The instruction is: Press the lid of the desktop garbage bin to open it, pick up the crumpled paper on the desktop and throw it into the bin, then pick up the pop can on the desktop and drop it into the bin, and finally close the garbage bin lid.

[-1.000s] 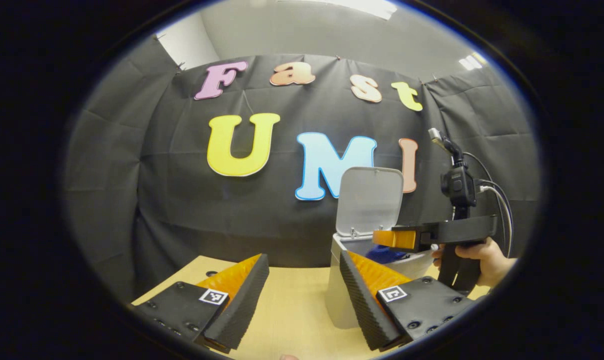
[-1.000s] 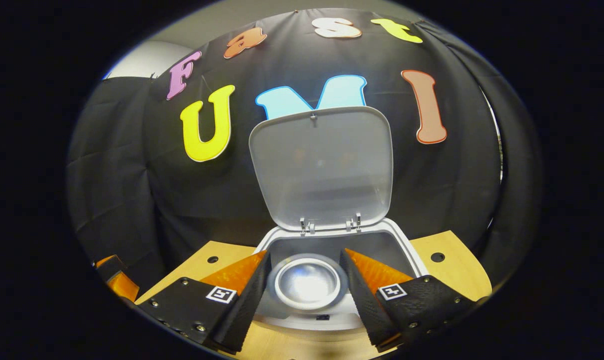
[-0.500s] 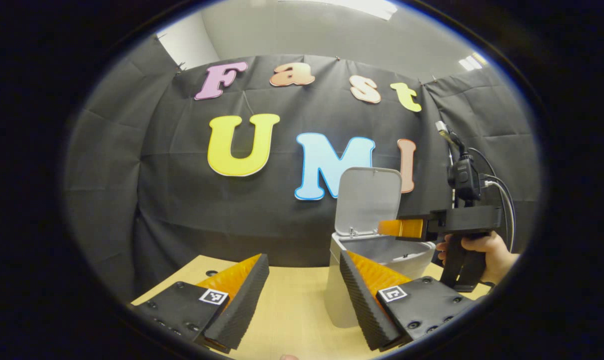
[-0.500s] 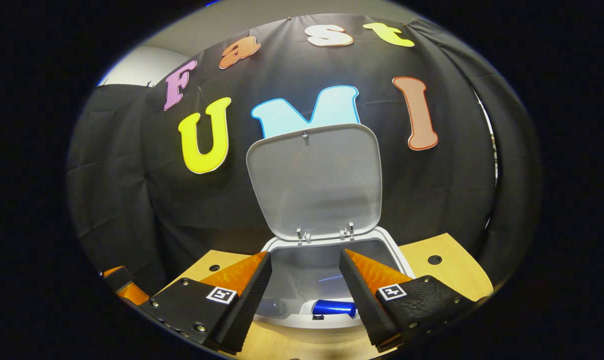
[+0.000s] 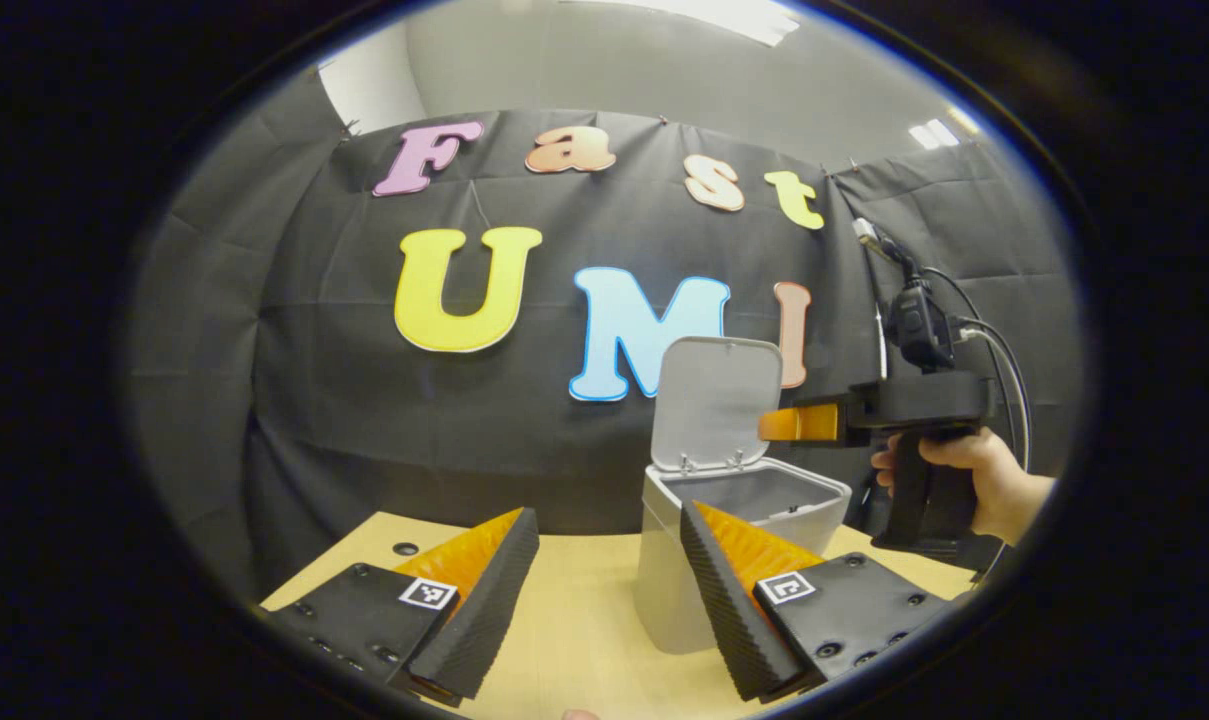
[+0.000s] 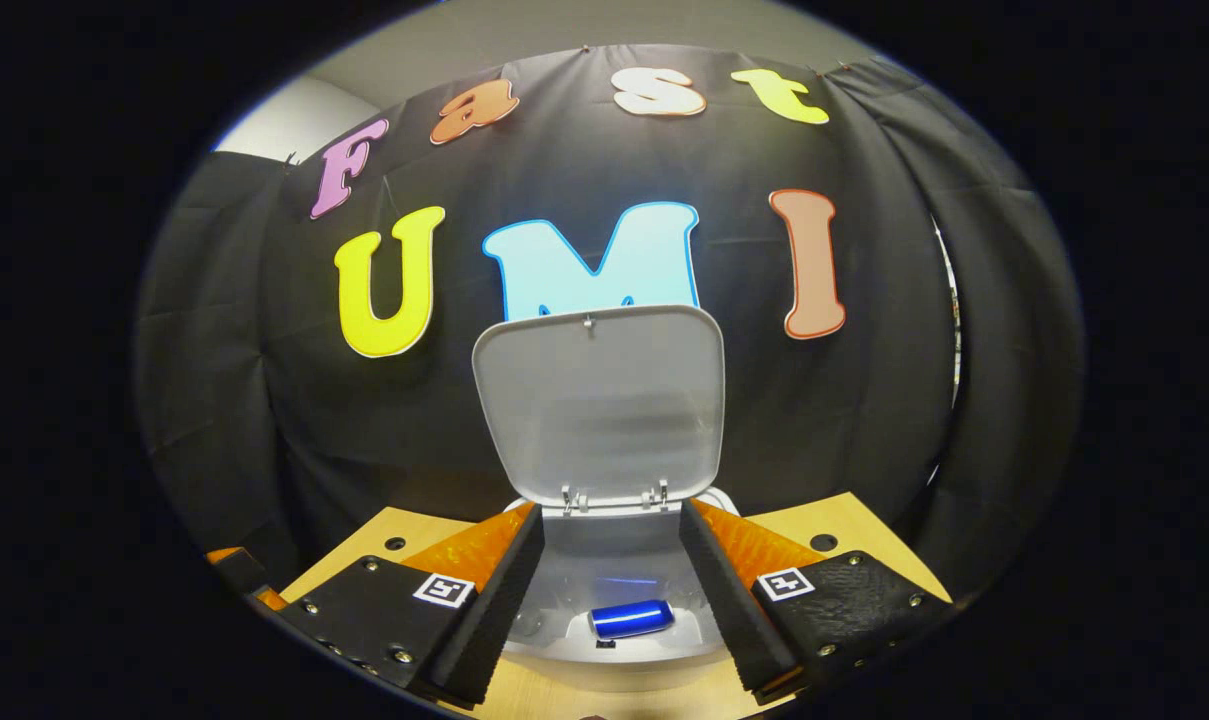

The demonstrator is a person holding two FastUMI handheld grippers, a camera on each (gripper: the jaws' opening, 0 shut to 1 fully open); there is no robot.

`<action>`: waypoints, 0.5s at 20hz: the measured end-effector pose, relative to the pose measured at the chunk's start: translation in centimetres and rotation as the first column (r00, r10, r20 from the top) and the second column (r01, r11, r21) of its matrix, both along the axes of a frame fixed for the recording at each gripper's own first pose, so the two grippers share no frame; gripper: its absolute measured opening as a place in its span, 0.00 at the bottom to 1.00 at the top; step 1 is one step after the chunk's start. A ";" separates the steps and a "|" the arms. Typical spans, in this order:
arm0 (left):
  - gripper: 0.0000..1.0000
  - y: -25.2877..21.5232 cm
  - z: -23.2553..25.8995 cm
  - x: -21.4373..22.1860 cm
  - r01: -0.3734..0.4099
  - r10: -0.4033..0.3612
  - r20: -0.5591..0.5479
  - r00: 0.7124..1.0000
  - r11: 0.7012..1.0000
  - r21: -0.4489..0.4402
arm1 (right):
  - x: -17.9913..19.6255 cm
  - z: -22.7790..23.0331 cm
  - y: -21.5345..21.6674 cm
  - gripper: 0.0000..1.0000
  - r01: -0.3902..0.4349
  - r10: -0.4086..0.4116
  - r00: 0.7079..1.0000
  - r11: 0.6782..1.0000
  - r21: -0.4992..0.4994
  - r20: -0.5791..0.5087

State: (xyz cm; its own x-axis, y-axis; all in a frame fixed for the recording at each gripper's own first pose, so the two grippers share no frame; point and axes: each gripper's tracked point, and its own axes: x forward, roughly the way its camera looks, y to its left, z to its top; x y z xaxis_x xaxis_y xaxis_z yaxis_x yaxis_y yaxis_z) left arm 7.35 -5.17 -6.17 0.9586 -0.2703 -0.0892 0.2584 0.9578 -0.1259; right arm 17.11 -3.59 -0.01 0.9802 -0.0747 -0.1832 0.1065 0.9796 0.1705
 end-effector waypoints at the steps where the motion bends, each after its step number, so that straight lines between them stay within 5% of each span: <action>1: 0.96 0.2 -0.1 0.1 0.008 -0.008 -0.002 1.000 1.000 -0.001 | 0.1 0.5 0.1 0.88 0.010 -0.010 1.000 1.000 -0.013 0.003; 10: 0.92 4.2 0.7 1.6 0.049 -0.049 0.024 0.999 0.999 -0.001 | 2.4 6.1 -0.3 0.87 0.090 -0.085 0.994 0.993 -0.071 0.067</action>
